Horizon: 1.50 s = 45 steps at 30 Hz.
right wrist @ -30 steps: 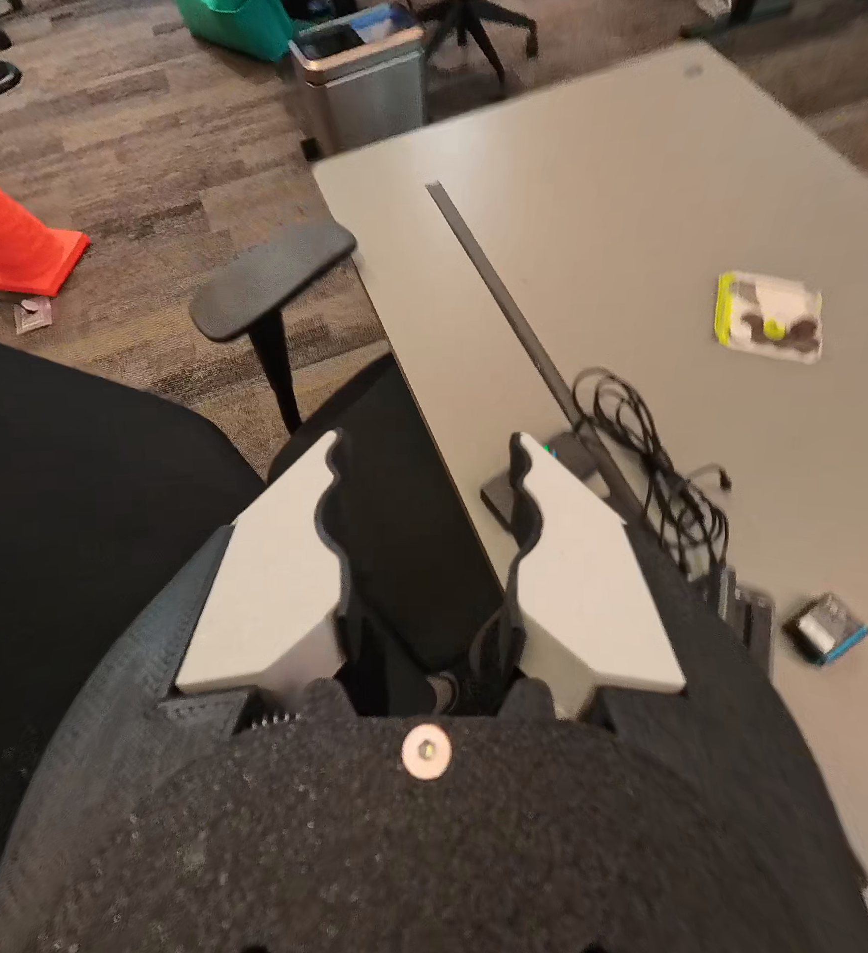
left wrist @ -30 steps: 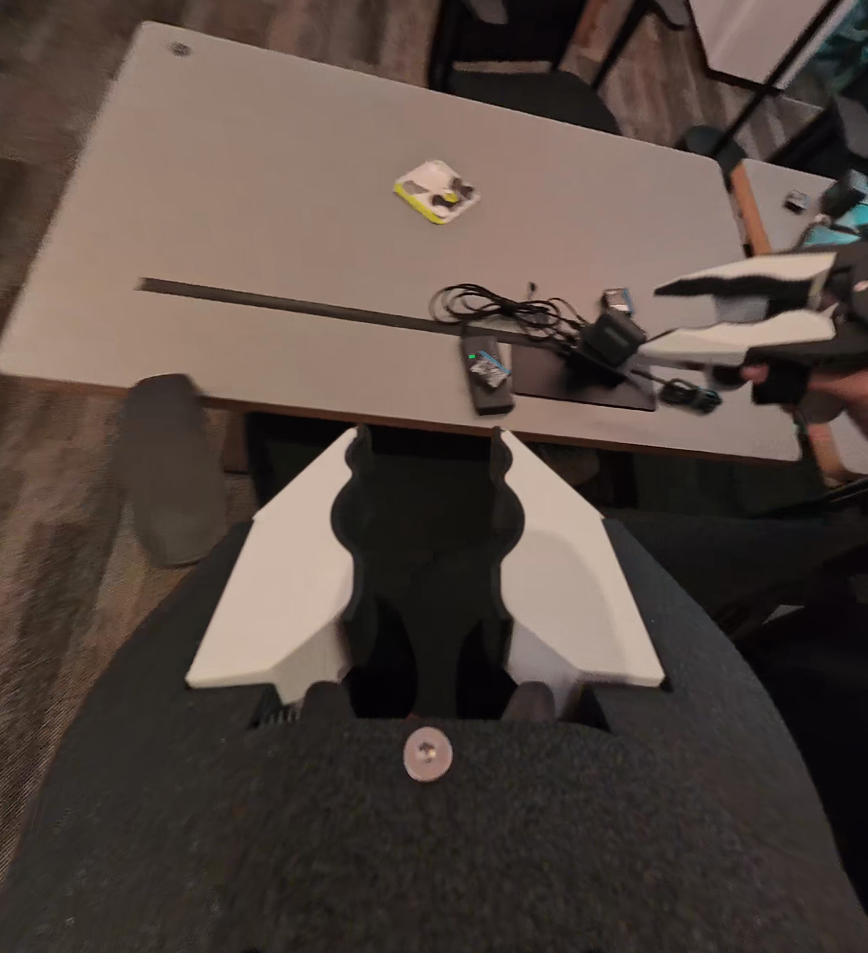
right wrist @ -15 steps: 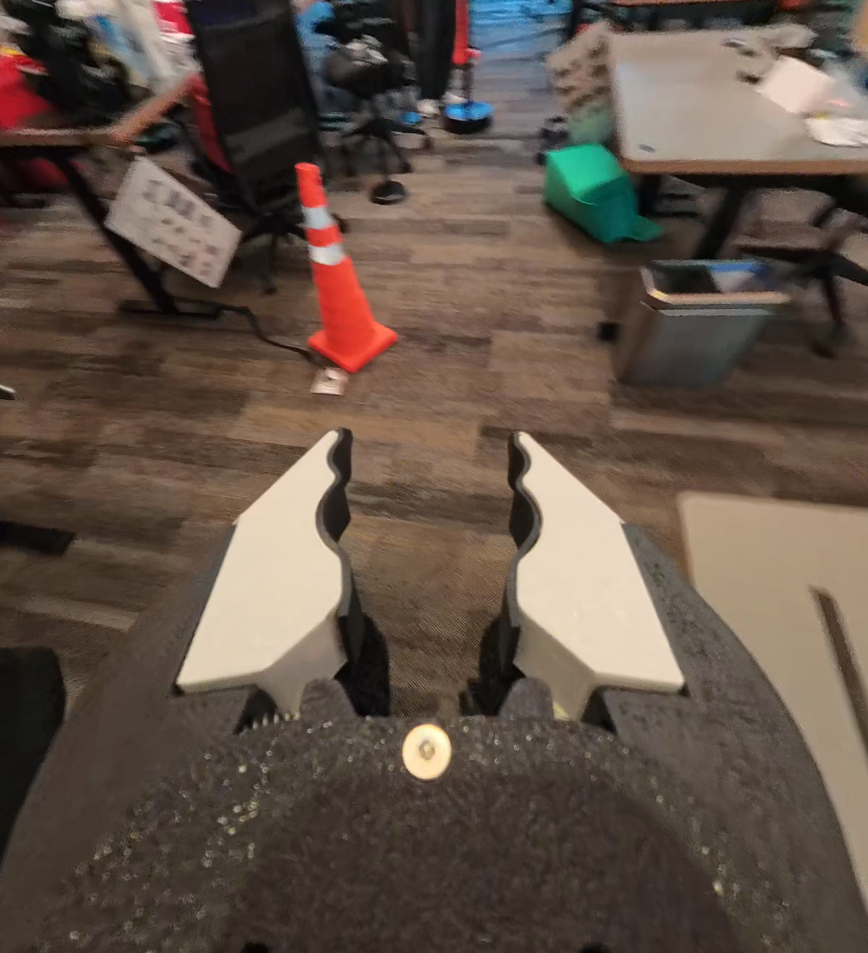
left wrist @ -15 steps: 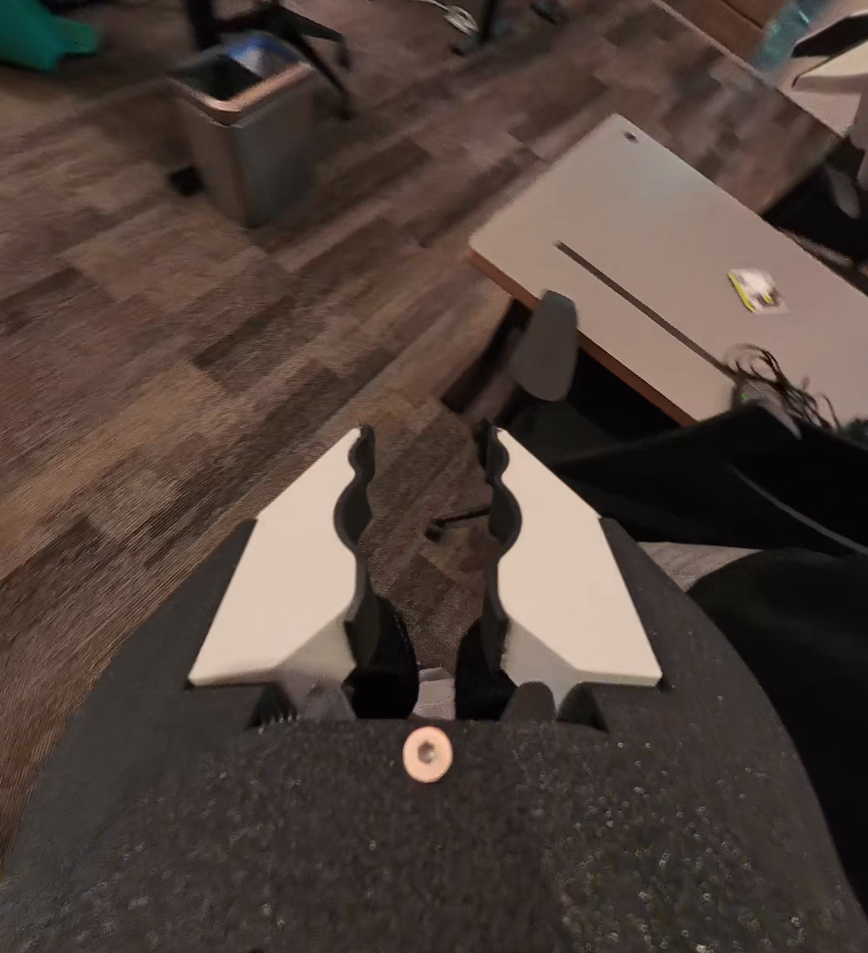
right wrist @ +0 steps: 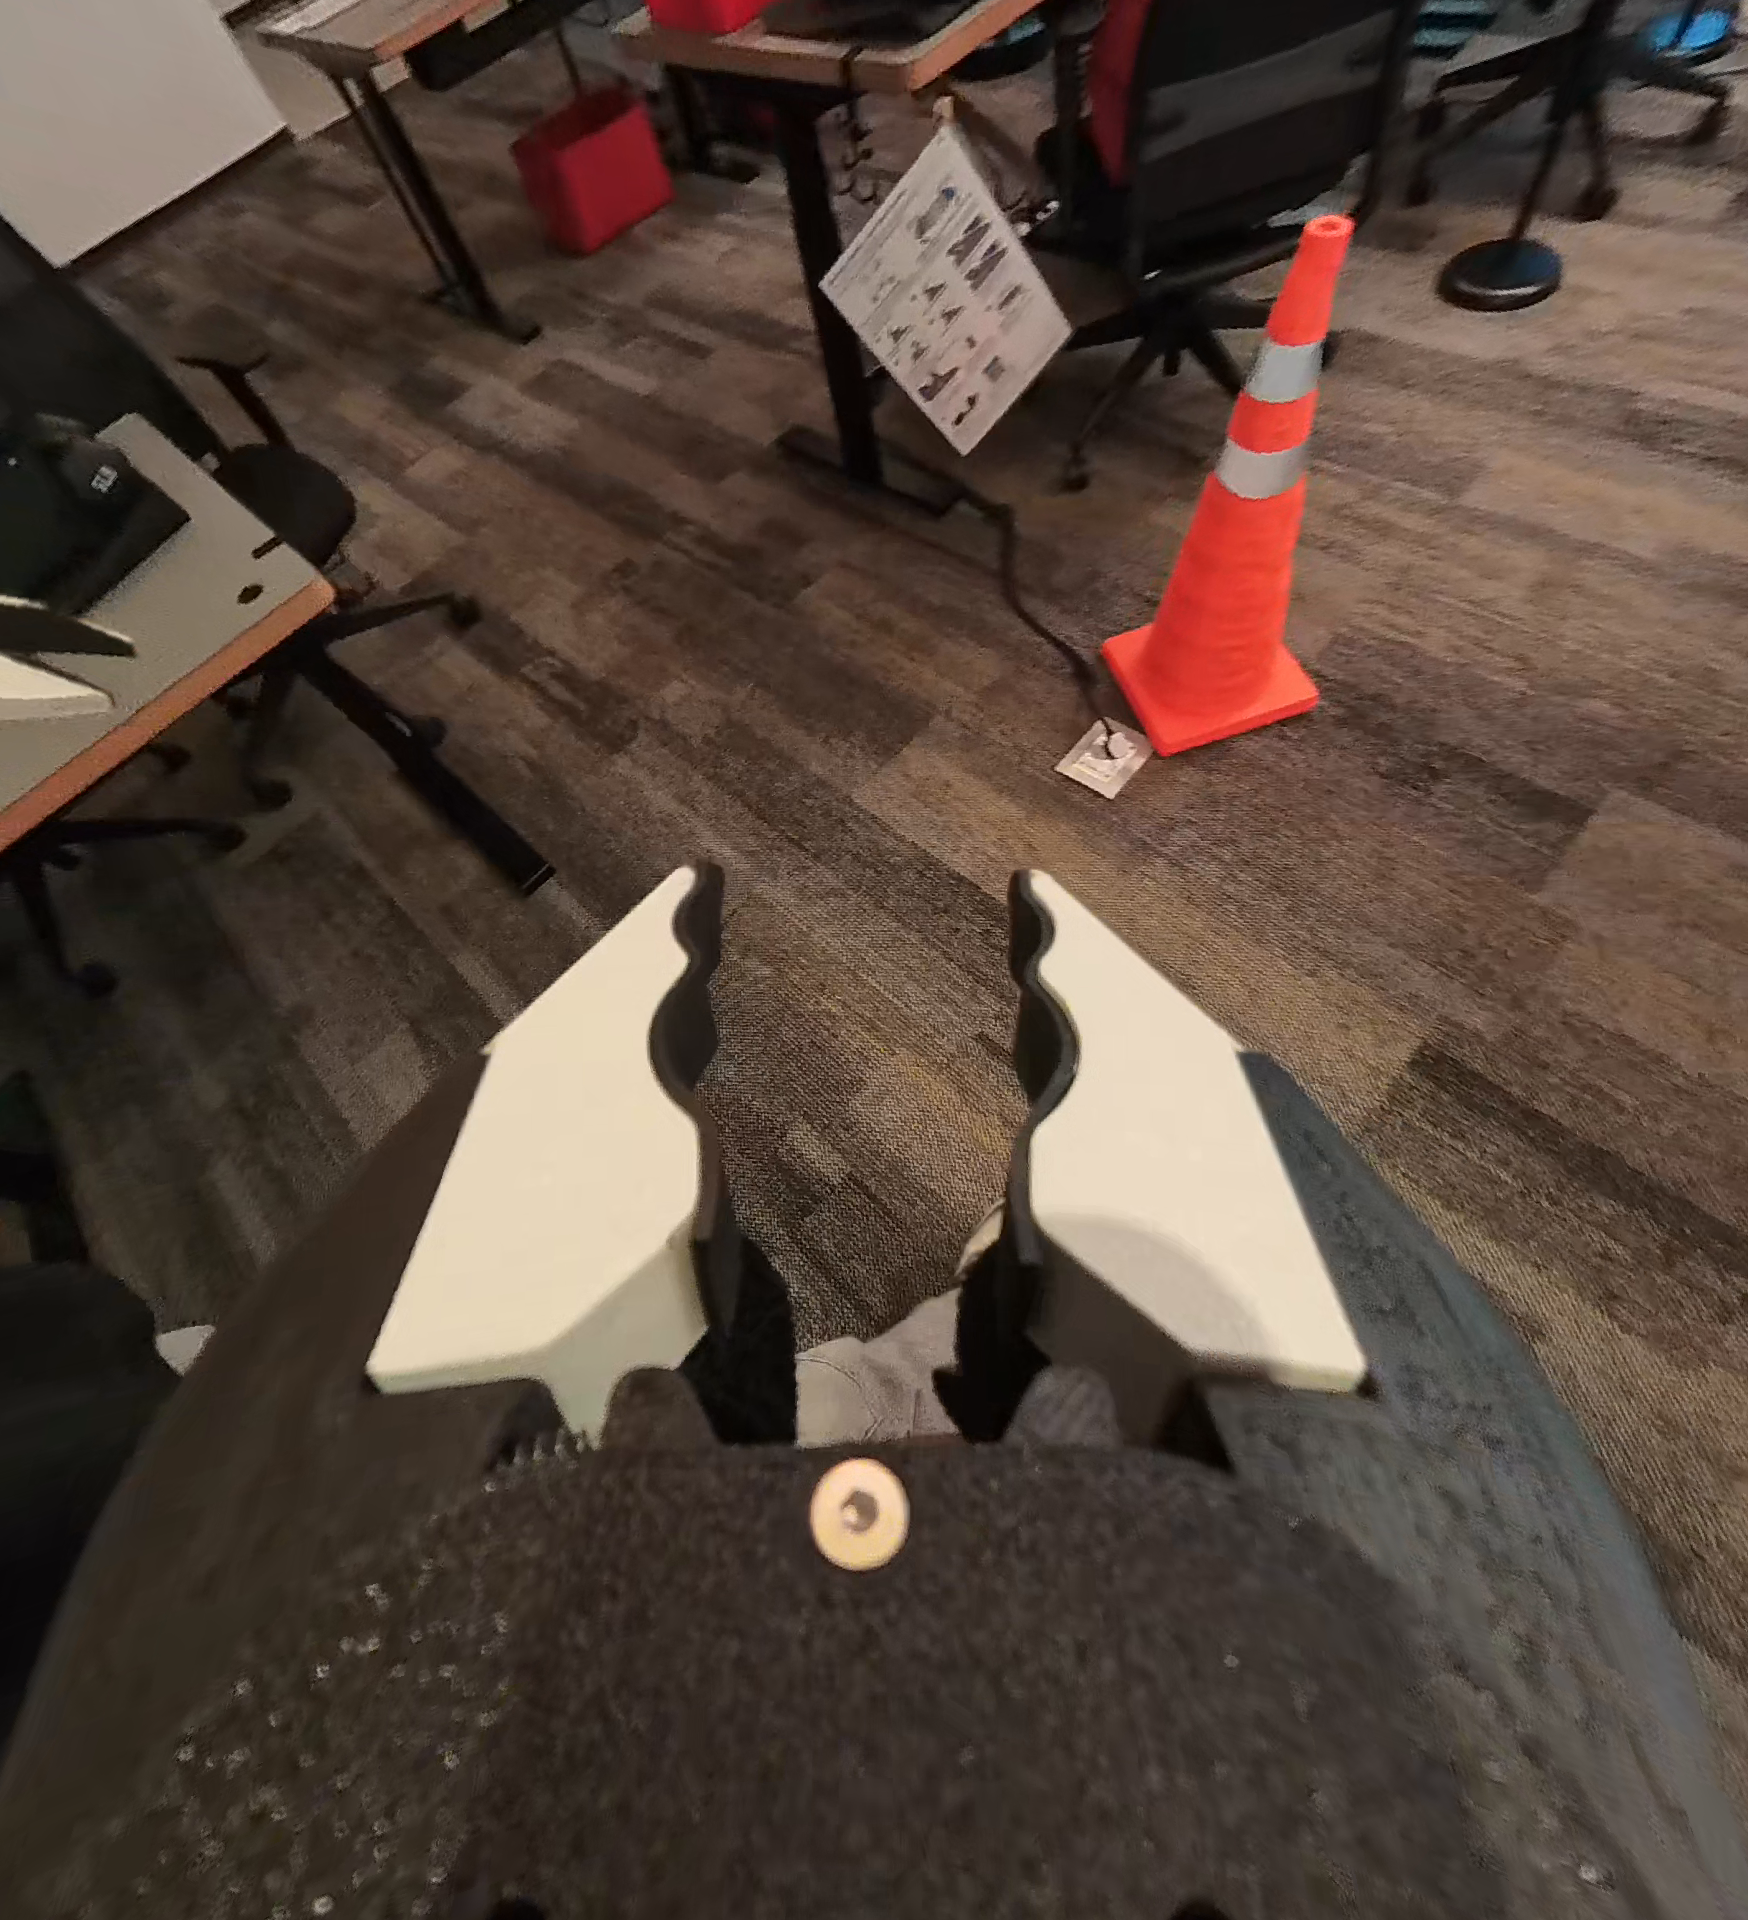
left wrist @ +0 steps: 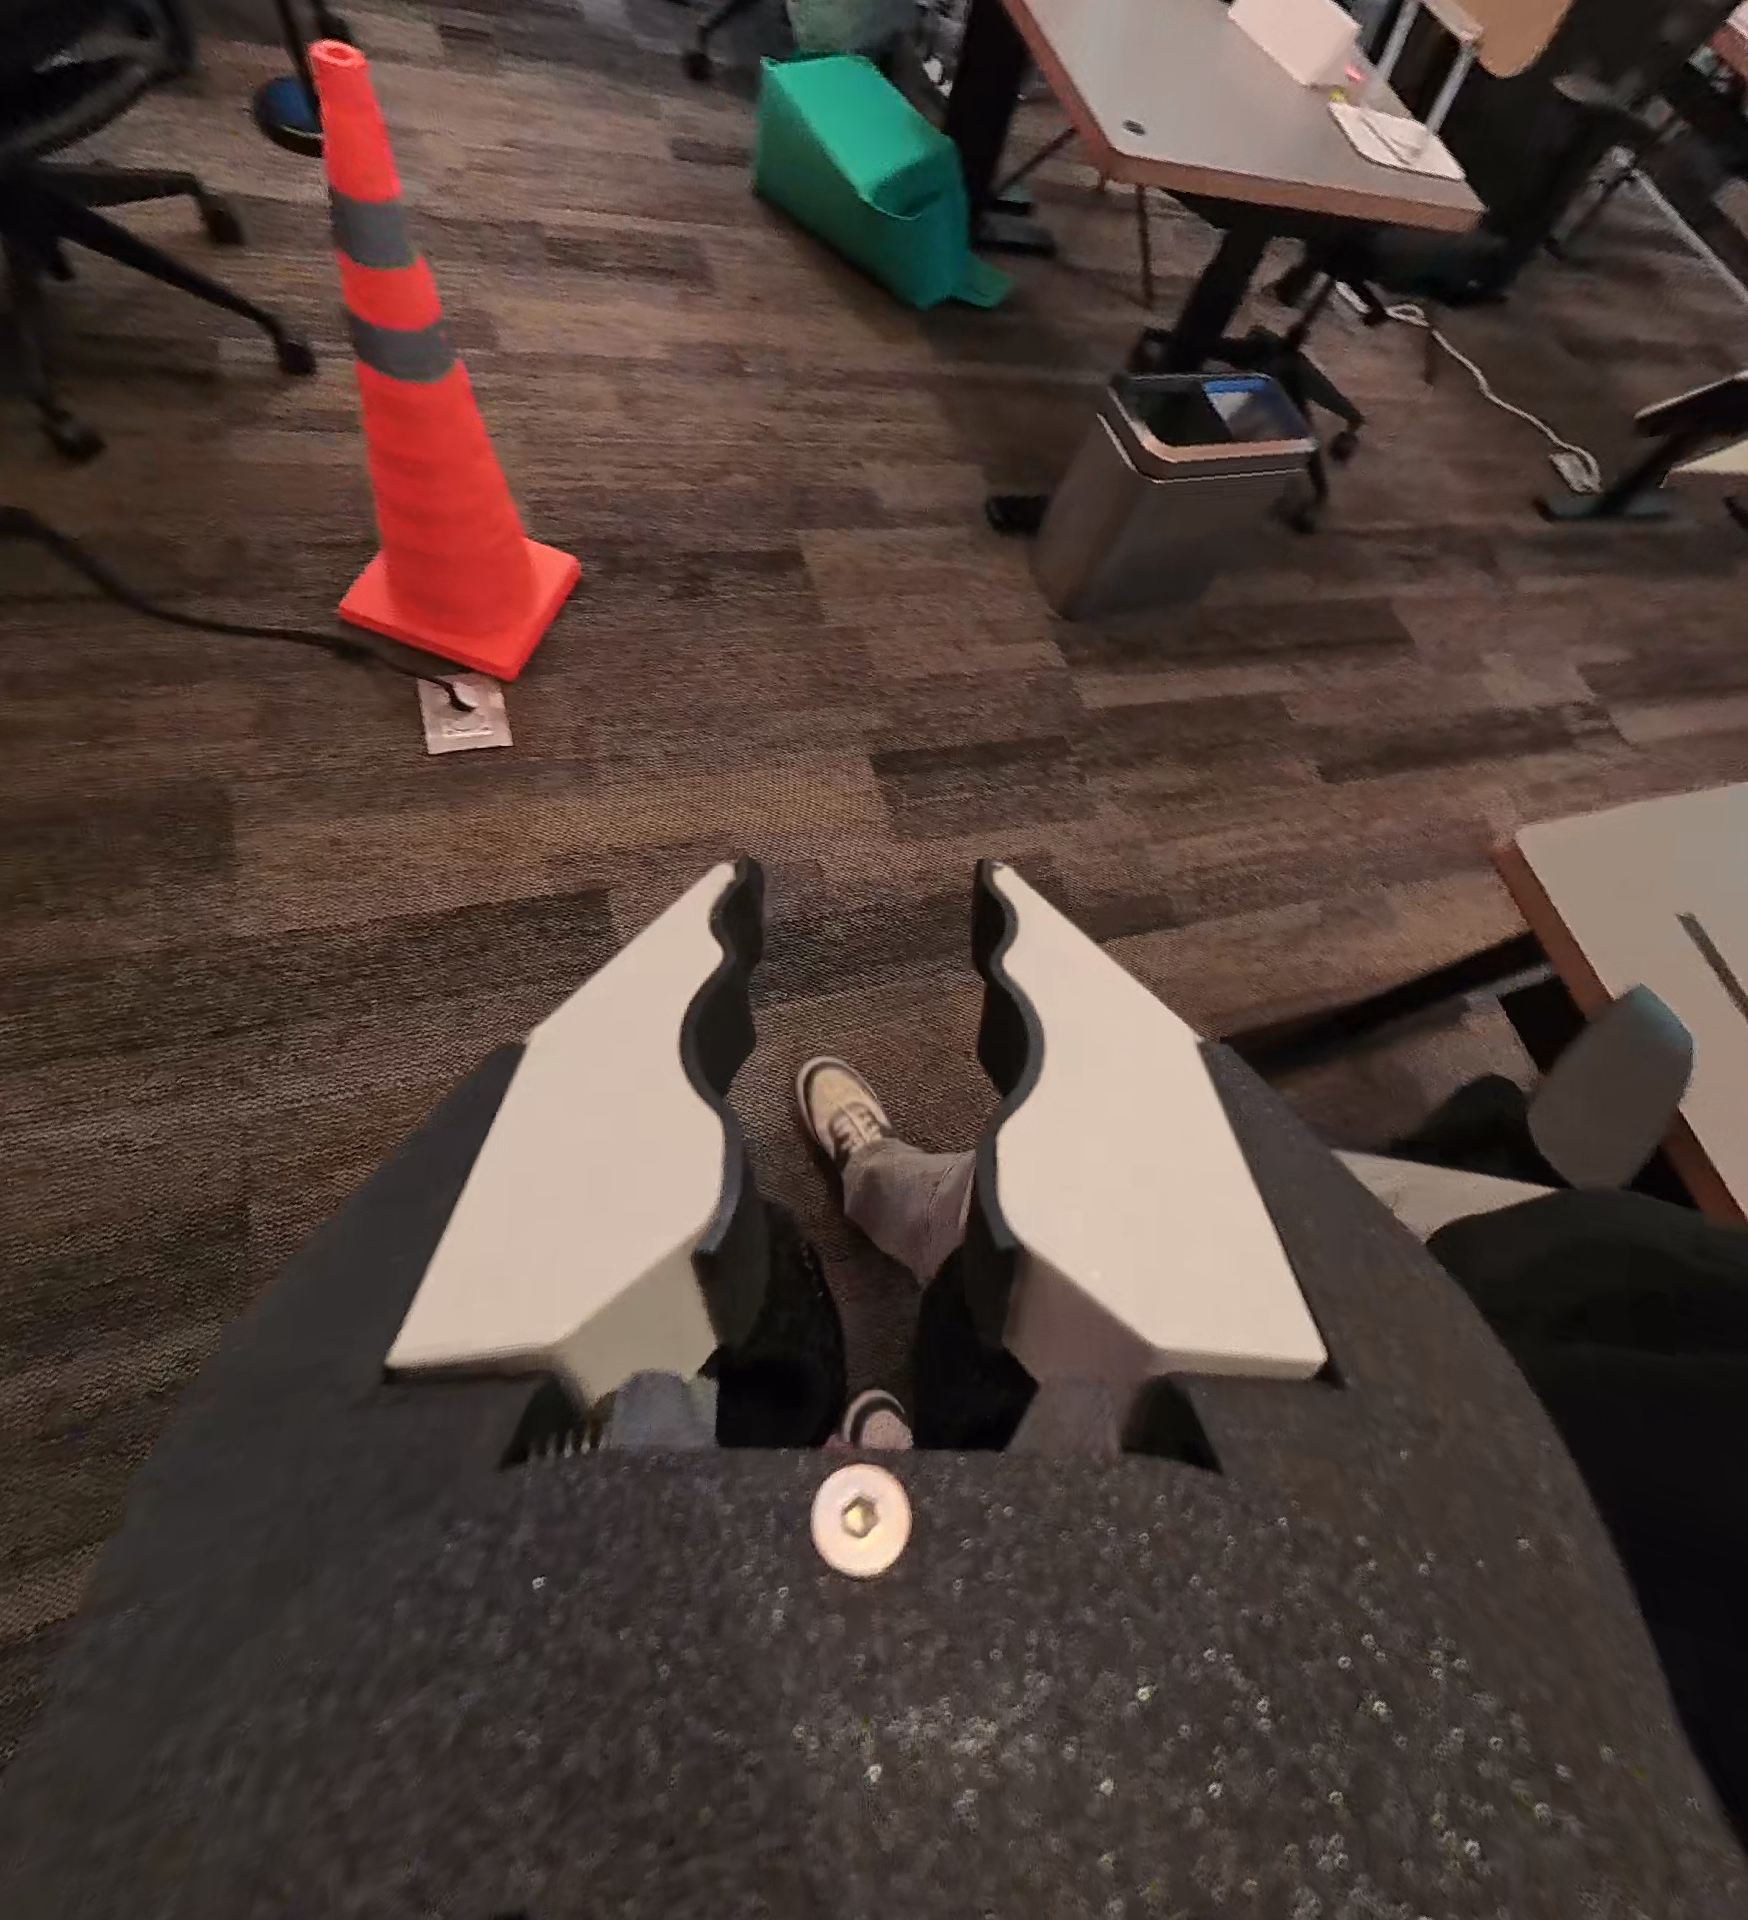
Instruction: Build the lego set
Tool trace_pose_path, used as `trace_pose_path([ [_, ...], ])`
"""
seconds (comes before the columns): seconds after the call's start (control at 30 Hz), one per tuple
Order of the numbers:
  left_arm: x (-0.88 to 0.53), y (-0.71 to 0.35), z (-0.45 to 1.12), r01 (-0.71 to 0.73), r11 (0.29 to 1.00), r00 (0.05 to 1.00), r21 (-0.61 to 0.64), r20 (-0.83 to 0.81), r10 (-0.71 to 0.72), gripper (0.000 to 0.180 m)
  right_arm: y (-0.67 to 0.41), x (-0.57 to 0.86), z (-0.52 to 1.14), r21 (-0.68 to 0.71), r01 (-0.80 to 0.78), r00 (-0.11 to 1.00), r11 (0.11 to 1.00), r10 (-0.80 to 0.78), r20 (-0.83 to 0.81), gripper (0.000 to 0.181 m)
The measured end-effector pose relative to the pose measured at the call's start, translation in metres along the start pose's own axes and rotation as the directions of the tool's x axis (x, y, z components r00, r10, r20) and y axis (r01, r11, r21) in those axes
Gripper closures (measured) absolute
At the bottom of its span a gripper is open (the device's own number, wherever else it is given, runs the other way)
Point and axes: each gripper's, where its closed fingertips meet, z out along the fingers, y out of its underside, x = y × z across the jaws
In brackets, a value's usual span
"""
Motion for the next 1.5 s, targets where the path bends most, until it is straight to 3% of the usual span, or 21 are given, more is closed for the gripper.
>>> trace_pose_path([
  [0.33, -0.077, -0.089, 0.095, 0.06, 0.997, 0.995, -0.051, 0.083, -0.055, 0.142, -0.07, 0.07, 0.142, -0.086, 0.01, 0.981, 0.996, 0.007, 0.193, 0.125],
  [0.67, -0.188, -0.124, 0.124, 0.115, 0.992, 0.958, -0.057, 0.269, -0.095, 0.142, -0.155, 0.085, 0.308, -0.165, 0.154, 0.933, 0.974, -0.088, 0.349, 0.123],
  [1.0, -0.431, -0.158, 0.128, 0.203, 0.978, 0.907, 0.056, 0.367, -0.21, 0.142, -0.259, -0.036, 0.559, -0.146, 0.323, 0.853, 0.935, -0.22, 0.473, 0.125],
  [1.2, -0.591, -0.22, 0.076, 0.277, 0.936, 0.858, 0.218, 0.382, -0.343, 0.142, -0.374, -0.137, 0.69, -0.079, 0.356, 0.81, 0.931, -0.266, 0.522, 0.128],
  [1.33, -0.698, -0.234, 0.041, 0.282, 0.933, 0.815, 0.222, 0.458, -0.355, 0.142, -0.416, -0.184, 0.772, -0.081, 0.383, 0.79, 0.92, -0.281, 0.545, 0.129],
  [1.5, -0.811, -0.25, 0.017, 0.327, 0.892, 0.755, 0.312, 0.481, -0.445, 0.143, -0.446, -0.224, 0.879, -0.09, 0.383, 0.782, 0.92, -0.271, 0.561, 0.13],
])
